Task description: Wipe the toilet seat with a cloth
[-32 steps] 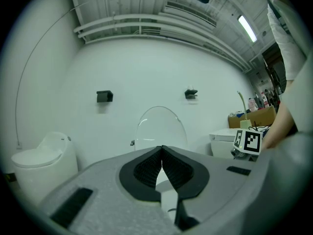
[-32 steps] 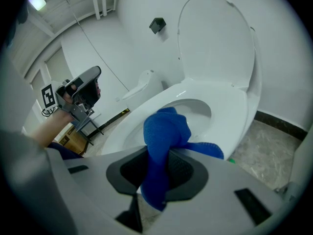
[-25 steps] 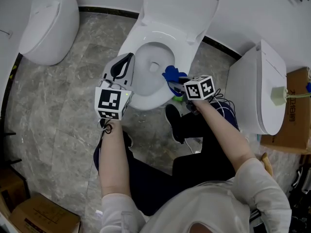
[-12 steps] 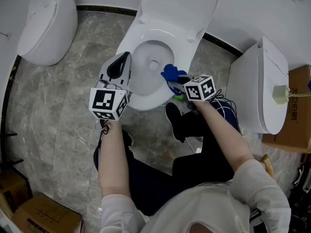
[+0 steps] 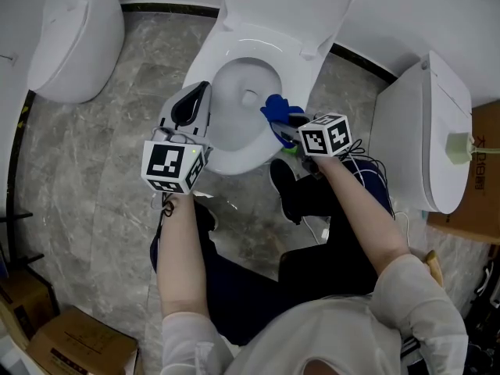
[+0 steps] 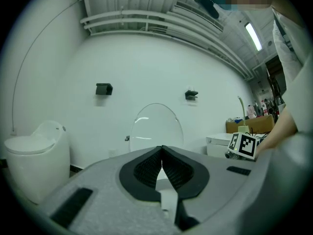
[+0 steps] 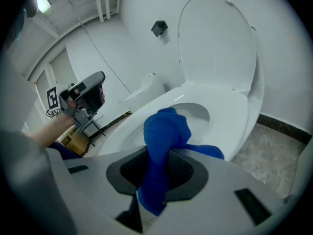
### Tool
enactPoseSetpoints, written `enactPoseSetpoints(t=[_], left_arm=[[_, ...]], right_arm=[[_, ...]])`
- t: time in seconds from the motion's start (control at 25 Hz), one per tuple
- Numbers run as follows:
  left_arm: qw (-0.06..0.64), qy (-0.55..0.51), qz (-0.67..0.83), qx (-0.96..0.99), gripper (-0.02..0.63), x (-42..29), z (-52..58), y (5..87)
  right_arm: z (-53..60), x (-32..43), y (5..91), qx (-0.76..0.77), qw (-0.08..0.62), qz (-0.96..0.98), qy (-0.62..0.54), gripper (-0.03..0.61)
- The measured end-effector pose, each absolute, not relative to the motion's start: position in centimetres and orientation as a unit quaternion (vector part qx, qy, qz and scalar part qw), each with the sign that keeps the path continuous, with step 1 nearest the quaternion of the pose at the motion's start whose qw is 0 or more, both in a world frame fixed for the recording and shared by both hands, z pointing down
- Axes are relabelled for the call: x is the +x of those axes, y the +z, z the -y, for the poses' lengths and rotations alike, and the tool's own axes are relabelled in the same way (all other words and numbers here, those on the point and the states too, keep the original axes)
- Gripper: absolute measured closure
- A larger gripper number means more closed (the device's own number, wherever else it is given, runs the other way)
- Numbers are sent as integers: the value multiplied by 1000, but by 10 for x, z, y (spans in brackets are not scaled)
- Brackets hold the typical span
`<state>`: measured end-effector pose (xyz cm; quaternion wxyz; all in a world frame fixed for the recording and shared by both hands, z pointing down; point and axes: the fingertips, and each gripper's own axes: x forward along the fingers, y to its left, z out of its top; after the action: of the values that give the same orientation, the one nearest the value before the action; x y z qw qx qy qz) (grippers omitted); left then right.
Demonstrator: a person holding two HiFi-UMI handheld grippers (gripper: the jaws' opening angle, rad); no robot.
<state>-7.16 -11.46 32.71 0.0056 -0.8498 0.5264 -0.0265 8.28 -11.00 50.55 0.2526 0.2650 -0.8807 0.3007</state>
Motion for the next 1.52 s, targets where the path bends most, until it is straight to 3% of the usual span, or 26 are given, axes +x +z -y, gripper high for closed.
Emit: enactPoseSetpoints(t=[1.52], left_arm=[[13, -62, -519, -852, 604, -59, 119, 339]], right_arm=[[147, 99, 505, 305, 190, 862, 359, 492]])
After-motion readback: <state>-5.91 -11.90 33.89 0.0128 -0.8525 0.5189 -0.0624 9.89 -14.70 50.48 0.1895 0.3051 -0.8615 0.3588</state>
